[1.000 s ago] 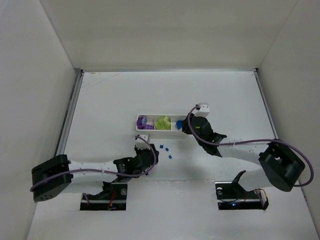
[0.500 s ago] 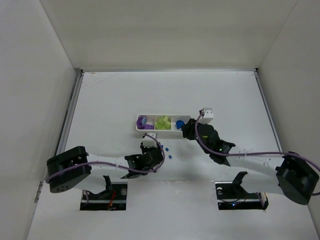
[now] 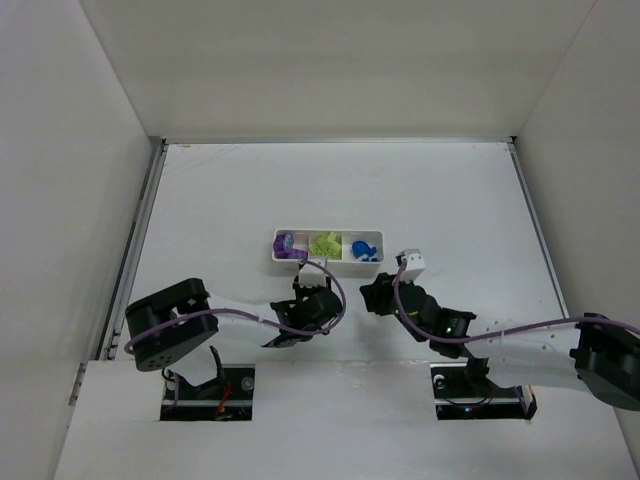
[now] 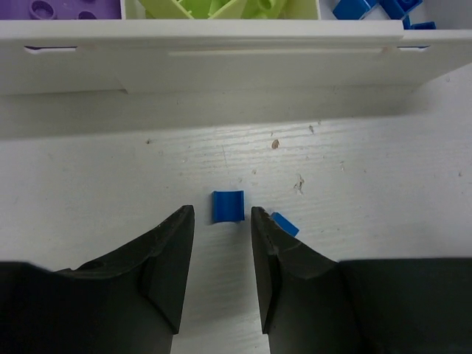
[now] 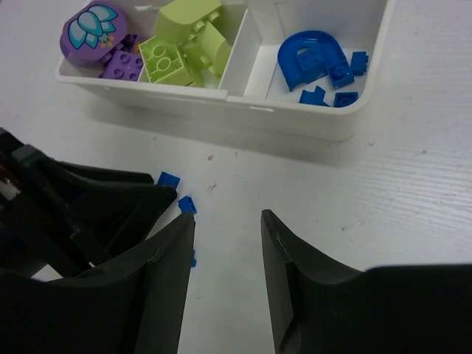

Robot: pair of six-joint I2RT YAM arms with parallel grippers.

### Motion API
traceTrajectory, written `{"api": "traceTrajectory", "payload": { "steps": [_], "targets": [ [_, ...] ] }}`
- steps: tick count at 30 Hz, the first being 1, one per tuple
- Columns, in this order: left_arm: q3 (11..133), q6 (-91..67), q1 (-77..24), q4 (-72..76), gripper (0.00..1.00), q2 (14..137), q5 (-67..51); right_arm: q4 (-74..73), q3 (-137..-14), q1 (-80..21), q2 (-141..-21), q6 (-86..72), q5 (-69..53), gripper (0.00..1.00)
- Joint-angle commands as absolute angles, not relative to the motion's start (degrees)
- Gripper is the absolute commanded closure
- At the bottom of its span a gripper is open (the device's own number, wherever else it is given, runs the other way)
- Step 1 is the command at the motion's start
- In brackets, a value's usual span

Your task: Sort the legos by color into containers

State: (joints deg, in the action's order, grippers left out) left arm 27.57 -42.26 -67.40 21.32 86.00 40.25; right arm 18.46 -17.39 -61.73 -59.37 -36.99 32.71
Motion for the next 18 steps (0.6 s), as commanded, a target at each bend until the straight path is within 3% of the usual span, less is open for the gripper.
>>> {"api": "traceTrajectory", "payload": {
  "steps": [1,10,18],
  "targets": [
    [29.27,-41.84,-66.75,21.62,0.67,87.54,41.40,19.07,-17.40,-63.06,-60.90,-38.49,36.12,0.53],
    [29.44,-42.28,-66.22,21.62,0.87,88.95,41.40,18.46,-19.07,-64.20,-63.11,-38.14,38.40,0.54],
    [29.26,-39.12,-69.74,20.48,0.89,74.28,42.98,16.00,-16.18,-65.35,-54.86,-38.93,45.70,0.55]
  ]
}}
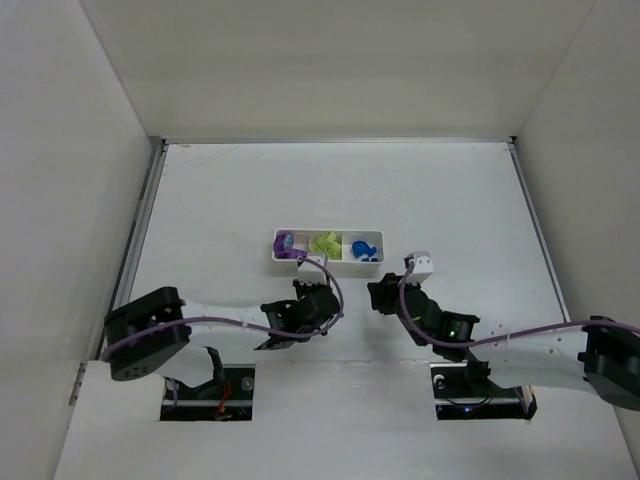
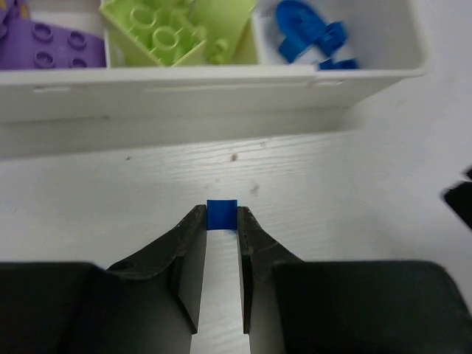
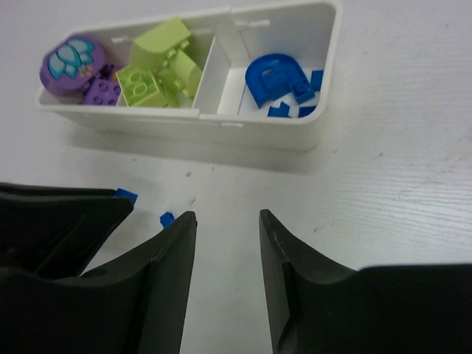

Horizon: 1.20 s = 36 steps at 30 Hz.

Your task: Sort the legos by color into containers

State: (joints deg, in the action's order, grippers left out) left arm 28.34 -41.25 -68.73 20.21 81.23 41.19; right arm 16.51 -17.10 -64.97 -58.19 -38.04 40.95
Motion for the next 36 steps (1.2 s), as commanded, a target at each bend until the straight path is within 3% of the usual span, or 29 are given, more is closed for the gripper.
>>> {"api": "traceTrajectory", "payload": {
  "steps": [1,9,16,18,22,25,36],
  "targets": [
    [29.96,-38.07,-69.74,20.13,0.88,73.40,42.46,15.82,-15.48,-65.35,-53.28,-39.20,46.66,0.56],
    [44.19,-32.00,-63.51,21.18,0.87,82.42,30.86,13.62,-9.85,-62.01,-40.09,-43.33,47.91,0.61],
    [55.71,-29.01,-58.85,21.80,0.87,94.56,26.81,13.45,-8.35,-59.19,-37.09,-44.03,44.03,0.61],
    [57.74,-29.09,-58.05,21.53,0.83,96.50,25.50,13.45,-8.35,-59.28,-37.26,-44.03,44.03,0.61],
    [60.55,-28.74,-57.70,21.45,0.64,98.17,23.03,13.71,-8.70,-59.28,-38.32,-43.68,43.95,0.61],
    [59.51,-29.00,-57.52,21.09,0.59,96.16,23.29,13.71,-9.14,-60.15,-38.93,-43.33,43.95,0.63],
    [35.88,-32.43,-59.98,23.47,0.63,70.86,26.28,16.26,-13.00,-71.57,-47.53,-40.16,37.89,0.66]
  ]
}}
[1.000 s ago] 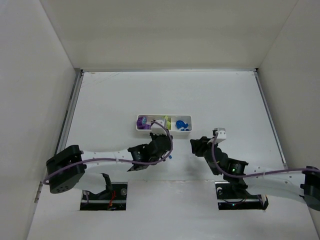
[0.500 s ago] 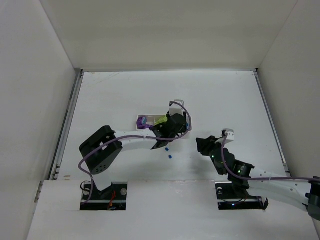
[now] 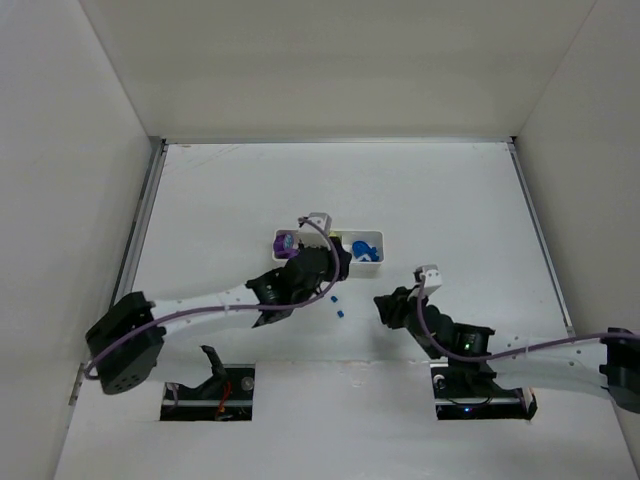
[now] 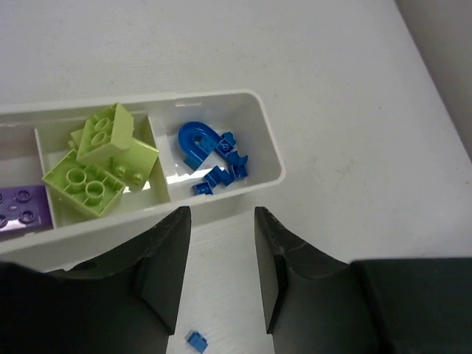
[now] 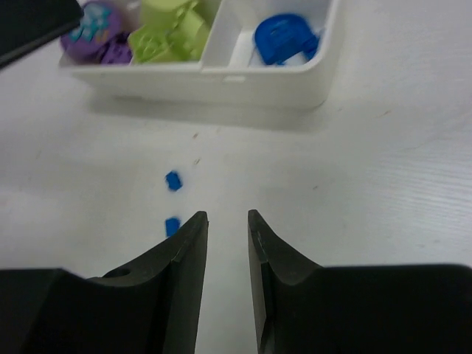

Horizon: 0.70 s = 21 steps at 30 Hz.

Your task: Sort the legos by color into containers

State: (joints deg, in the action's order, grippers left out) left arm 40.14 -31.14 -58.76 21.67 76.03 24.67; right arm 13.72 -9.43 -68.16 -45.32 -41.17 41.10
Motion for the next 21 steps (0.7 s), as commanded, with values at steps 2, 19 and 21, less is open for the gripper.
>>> {"api": "traceTrajectory", "payload": {
  "steps": [2,19,21],
  "targets": [
    [31.22,-33.74,-61.12,22.94,0.64,66.55,27.24,16.09,-14.93,-74.82,-51.48,-39.82,37.27,0.63],
    [16.52,-42.10,-67.63,17.84,0.66,52.82,36.74,13.54,-30.06,-79.41,-81.82,-36.21,38.41,0.48],
    [16.52,-42.62,-67.89,17.40,0.67,53.52,37.09,13.62,-30.76,-78.71,-83.40,-36.21,38.85,0.49]
  ]
}}
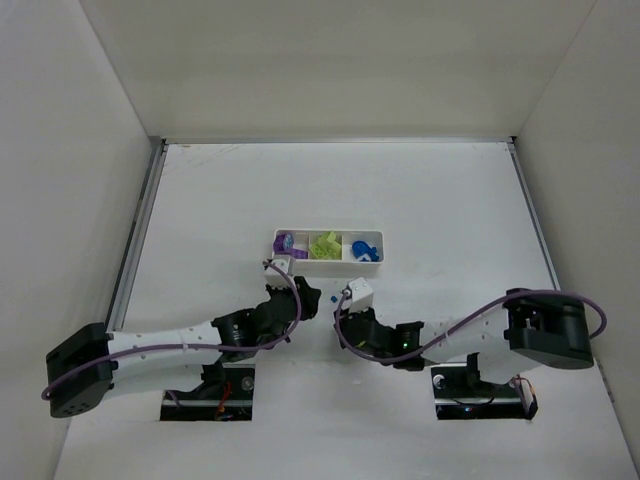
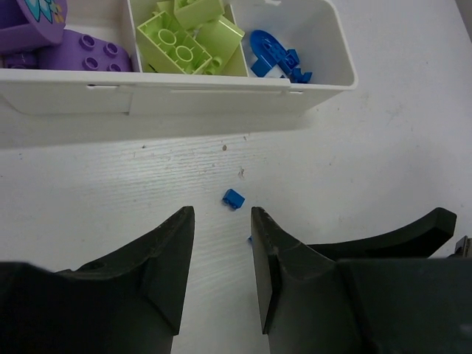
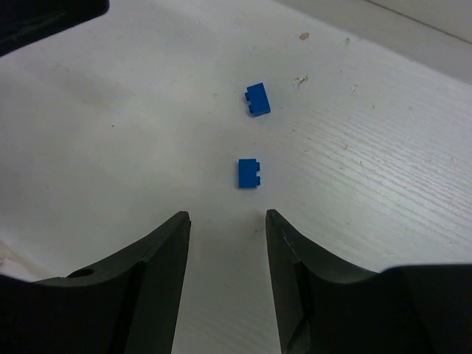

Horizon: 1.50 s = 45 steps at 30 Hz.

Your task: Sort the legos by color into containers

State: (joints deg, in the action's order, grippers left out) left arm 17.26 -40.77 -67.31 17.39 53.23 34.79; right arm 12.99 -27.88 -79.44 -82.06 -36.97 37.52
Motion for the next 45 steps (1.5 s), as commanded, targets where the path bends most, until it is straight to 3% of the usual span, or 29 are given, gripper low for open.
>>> {"api": "traceTrajectory", "payload": {
  "steps": [1,11,23,28,33,42,45],
  "targets": [
    [16.44,-43.06,-68.15,17.32,0.67,53.70,37.26,13.97,-30.94,-78.53,-84.28,-36.21,38.85,0.49],
    [14.94,-44.73,-69.39,17.14,0.67,53.00,38.32,14.24,-34.37,-76.69,-90.61,-35.24,39.81,0.55],
    [15.03,-46.31,-70.88,16.70,0.66,54.23,38.76,15.91,-33.58,-75.54,-89.57,-36.04,40.60,0.79],
    [16.78,-46.76,-71.93,16.43,0.64,57.04,38.85,15.29,-31.56,-74.67,-78.16,-34.81,42.37,0.80],
    [19.33,-46.59,-74.04,18.02,0.63,62.21,40.61,15.12,-32.25,-66.25,-70.58,-29.10,40.00,0.80],
    [24.16,-46.58,-74.84,20.13,0.62,71.53,42.10,15.90,-38.05,-49.27,-76.89,-23.73,30.86,0.78],
    [25.92,-46.67,-75.63,20.56,0.62,74.52,43.85,16.70,-39.46,-47.07,-79.45,-22.76,30.67,0.66]
  ]
}}
